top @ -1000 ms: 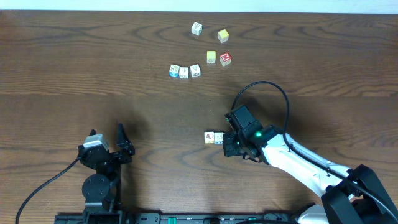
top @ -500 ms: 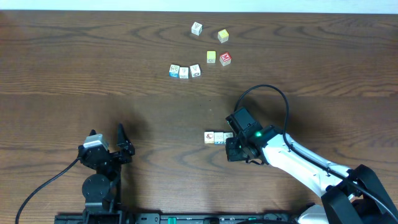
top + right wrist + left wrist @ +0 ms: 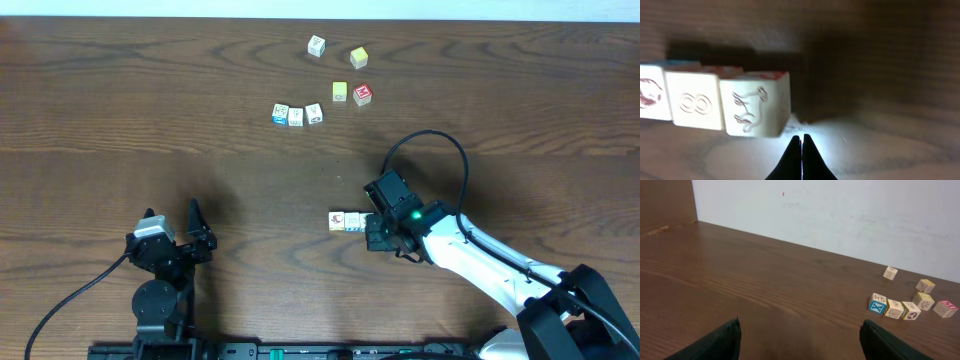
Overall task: Lift 4 blocks
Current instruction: 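Close the right gripper and push the A block flush against the 8 block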
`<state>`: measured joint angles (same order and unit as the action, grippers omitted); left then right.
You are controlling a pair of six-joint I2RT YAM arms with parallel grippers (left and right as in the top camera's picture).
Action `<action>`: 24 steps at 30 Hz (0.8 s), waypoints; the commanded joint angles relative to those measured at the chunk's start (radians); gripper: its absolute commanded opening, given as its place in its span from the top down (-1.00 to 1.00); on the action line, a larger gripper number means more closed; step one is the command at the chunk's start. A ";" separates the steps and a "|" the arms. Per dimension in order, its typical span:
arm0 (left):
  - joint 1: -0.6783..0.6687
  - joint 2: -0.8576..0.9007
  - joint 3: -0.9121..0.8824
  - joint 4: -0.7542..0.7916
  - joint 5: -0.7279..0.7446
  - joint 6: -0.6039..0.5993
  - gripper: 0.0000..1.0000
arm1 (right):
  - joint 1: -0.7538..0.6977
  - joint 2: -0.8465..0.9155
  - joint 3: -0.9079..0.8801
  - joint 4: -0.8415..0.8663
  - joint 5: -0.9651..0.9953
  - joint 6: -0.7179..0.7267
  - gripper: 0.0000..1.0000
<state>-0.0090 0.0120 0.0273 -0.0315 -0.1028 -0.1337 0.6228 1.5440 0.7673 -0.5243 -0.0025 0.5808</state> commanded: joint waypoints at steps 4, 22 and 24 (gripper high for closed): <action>0.004 -0.002 -0.023 -0.035 -0.005 0.002 -0.53 | -0.009 0.006 0.001 0.027 0.022 -0.001 0.97; 0.004 -0.002 -0.023 -0.035 -0.005 0.002 -0.53 | -0.008 0.006 0.001 0.033 0.029 -0.006 0.97; 0.004 -0.002 -0.023 -0.035 -0.005 0.002 -0.53 | -0.008 0.006 0.001 0.034 0.034 -0.006 0.97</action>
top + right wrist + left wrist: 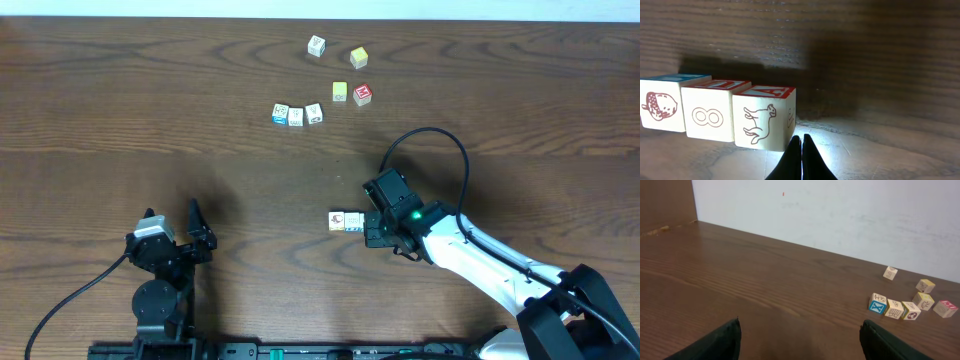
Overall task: Lift 4 blocks
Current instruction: 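Close the right gripper and push the A block flush against the 8 block, then raise the right gripper and move it to the far block cluster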
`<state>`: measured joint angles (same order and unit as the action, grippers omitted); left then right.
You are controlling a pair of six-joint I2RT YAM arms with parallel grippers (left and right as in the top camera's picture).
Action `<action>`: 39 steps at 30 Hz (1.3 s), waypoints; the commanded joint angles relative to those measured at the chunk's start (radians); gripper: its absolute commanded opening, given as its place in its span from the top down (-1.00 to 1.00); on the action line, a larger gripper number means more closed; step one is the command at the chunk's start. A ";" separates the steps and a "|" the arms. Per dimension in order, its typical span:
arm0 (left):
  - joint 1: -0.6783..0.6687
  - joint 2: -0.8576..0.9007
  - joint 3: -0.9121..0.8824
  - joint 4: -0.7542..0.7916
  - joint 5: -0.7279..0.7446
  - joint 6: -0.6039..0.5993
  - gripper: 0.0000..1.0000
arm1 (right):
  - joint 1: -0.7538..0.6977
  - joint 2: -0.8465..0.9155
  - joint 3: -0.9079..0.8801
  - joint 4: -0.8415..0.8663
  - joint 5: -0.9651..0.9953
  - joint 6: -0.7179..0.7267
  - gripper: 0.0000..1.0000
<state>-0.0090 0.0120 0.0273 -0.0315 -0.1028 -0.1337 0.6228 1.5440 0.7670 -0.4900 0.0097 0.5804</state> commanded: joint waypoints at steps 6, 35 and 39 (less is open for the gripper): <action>0.004 -0.002 -0.023 -0.035 -0.005 0.002 -0.53 | -0.015 0.006 0.002 -0.003 0.108 -0.004 0.97; 0.004 -0.002 -0.023 -0.035 -0.005 0.002 -0.53 | -0.189 0.294 0.677 -0.086 0.064 -0.382 -0.22; 0.004 -0.002 -0.023 -0.035 -0.005 0.002 -0.53 | -0.176 0.428 0.829 -0.092 0.057 -0.396 -0.22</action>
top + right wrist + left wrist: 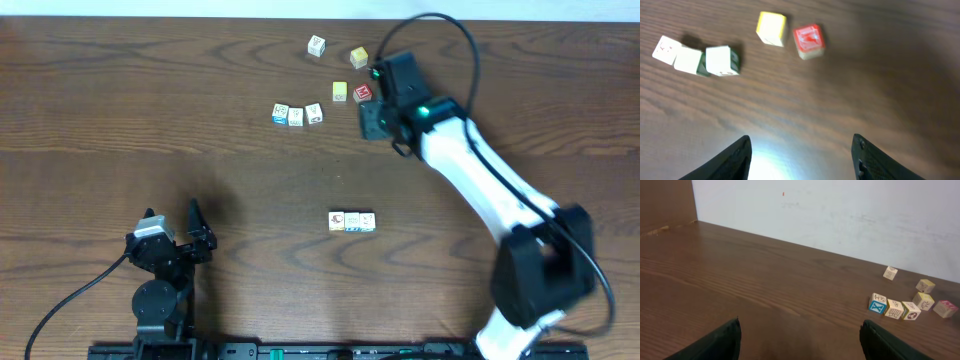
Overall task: Lift 4 blocks
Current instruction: 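Raise the right gripper and move it to the far block cluster, then lower the right gripper and grasp a white A block from the cluster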
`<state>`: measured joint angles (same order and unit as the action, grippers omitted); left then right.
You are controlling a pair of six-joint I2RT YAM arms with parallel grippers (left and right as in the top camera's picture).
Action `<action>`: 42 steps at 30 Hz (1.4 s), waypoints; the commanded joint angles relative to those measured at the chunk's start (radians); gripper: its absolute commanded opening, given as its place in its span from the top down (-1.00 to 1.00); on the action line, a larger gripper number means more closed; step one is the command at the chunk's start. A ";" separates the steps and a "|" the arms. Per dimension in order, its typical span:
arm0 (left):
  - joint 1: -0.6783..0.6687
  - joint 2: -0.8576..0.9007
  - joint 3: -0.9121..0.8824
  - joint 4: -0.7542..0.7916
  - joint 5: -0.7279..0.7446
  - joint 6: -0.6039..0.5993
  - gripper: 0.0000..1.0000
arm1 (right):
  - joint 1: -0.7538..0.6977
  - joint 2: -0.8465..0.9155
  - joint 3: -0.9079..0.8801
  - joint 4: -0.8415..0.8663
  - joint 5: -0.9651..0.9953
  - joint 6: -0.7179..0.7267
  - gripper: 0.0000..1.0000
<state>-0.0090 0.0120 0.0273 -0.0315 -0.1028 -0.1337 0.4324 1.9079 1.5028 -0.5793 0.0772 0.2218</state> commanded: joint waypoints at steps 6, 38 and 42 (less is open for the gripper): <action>0.004 -0.002 -0.023 -0.035 -0.005 0.002 -0.53 | 0.020 0.214 0.265 -0.024 -0.083 -0.074 -0.19; 0.004 -0.002 -0.023 -0.035 -0.005 0.002 -0.53 | 0.108 0.427 0.357 0.064 -0.075 -0.175 -0.15; 0.004 -0.002 -0.023 -0.035 -0.005 0.002 -0.53 | 0.112 0.436 0.357 0.074 -0.075 -0.175 -0.15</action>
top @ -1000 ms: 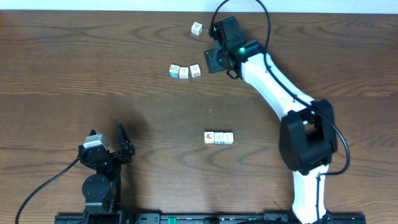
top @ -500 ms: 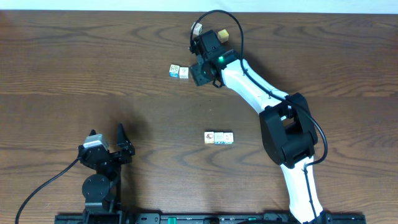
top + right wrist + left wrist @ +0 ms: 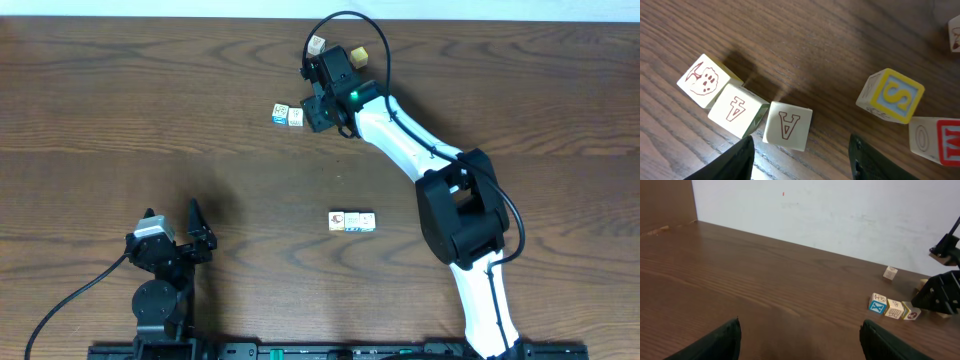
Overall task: Lift 4 blocks
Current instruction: 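Lower the right gripper and grasp a white A block from the cluster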
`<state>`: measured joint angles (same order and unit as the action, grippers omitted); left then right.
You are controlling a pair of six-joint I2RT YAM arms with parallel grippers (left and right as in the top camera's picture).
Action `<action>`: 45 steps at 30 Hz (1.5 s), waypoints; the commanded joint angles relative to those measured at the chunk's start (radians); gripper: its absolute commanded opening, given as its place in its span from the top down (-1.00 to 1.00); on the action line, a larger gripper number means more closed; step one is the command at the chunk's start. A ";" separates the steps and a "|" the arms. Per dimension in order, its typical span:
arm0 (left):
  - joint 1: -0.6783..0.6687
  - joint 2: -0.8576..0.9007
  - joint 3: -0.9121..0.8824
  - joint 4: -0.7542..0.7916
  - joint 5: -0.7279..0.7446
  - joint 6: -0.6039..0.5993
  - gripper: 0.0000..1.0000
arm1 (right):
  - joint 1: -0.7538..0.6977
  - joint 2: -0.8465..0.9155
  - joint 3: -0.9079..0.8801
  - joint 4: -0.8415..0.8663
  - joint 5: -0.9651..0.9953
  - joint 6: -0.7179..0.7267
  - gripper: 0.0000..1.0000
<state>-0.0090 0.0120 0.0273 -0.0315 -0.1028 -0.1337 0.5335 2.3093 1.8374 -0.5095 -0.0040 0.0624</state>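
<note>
A far row of three cream blocks lies at the back of the table: a picture block (image 3: 704, 80), an "A" block (image 3: 737, 109) and a second "A" block (image 3: 788, 125). My right gripper (image 3: 802, 167) hangs open just above and in front of that second "A" block, with nothing between its fingers (image 3: 742, 160). From overhead the right gripper (image 3: 322, 108) covers the row's right end (image 3: 296, 117). Three more blocks form a near row (image 3: 352, 221) at mid-table. My left gripper (image 3: 800, 345) is open and empty near the front left (image 3: 195, 232).
A yellow-and-blue "S" block (image 3: 892, 95) and a red-faced block (image 3: 940, 140) lie right of the far row. Another cream block (image 3: 317, 44) sits farther back, near a yellow one (image 3: 358, 55). The right arm (image 3: 420, 150) stretches across the table's back right.
My right gripper has moved left from beside the red and yellow blocks to the far row of three, and is closer to the table. It is still open. The left arm has not moved.
My right gripper was shut at the right end of the near row of three blocks at mid-table, and stayed there shut. Then it was open at the back, by the red and yellow blocks. Now it hangs open over the far row. The near row stays in place.
</note>
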 commanded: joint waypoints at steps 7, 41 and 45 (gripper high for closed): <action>0.004 -0.002 -0.023 -0.035 -0.005 0.002 -0.53 | 0.017 0.055 0.023 0.031 0.006 -0.016 -0.12; 0.004 -0.002 -0.023 -0.035 -0.005 0.002 -0.53 | 0.040 0.067 0.015 0.076 0.037 -0.015 0.27; 0.004 -0.002 -0.023 -0.035 -0.005 0.002 -0.54 | 0.040 0.073 0.015 0.074 0.064 -0.015 0.29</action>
<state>-0.0090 0.0120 0.0273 -0.0315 -0.1028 -0.1337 0.5644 2.3631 1.8374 -0.4343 0.0235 0.0555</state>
